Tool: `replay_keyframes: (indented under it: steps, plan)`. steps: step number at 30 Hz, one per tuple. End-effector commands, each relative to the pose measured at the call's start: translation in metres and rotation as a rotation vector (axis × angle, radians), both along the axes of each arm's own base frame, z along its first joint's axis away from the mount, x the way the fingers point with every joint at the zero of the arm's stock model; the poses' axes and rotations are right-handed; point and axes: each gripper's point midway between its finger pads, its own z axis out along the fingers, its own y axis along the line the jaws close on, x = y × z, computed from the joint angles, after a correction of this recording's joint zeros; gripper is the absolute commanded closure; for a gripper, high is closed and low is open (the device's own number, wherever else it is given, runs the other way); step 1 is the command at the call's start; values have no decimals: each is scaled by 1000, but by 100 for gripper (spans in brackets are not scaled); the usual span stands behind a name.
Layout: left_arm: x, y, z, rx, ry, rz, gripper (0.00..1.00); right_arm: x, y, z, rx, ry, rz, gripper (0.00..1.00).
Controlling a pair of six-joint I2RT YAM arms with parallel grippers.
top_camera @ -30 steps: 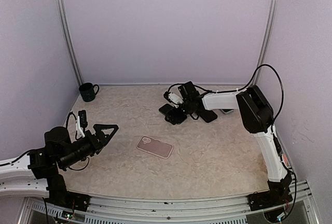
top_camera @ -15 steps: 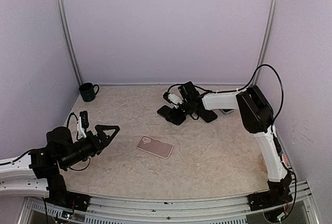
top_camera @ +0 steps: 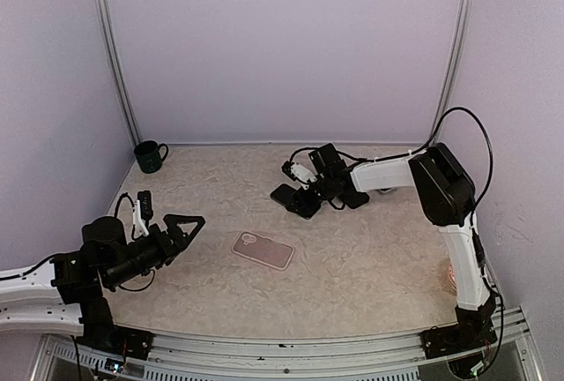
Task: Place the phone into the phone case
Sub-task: Pick up the phone at the center of the board, then pass from the right arm to the left
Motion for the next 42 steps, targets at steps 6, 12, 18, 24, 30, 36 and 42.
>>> replay_keyframes:
  steps: [6,12,18,24,30,36,42]
  plan:
    - [8,-12,-9,59,27,-8,1,-35,-11,25,52,-27,53,28]
    - [20,-21,-18,111,61,-4,1,-58,-9,36,77,-44,81,28]
    - [45,-40,-30,157,97,-53,1,-79,-3,47,105,-76,115,28]
    - [74,-69,-37,199,96,-131,1,-97,2,53,123,-87,143,29]
    - [94,-90,-44,198,84,-189,2,-116,14,62,143,-106,179,29]
    - [101,-101,-53,184,87,-227,4,-137,28,80,171,-142,220,29]
    - [99,-108,-51,147,81,-280,7,-162,41,103,212,-187,275,30]
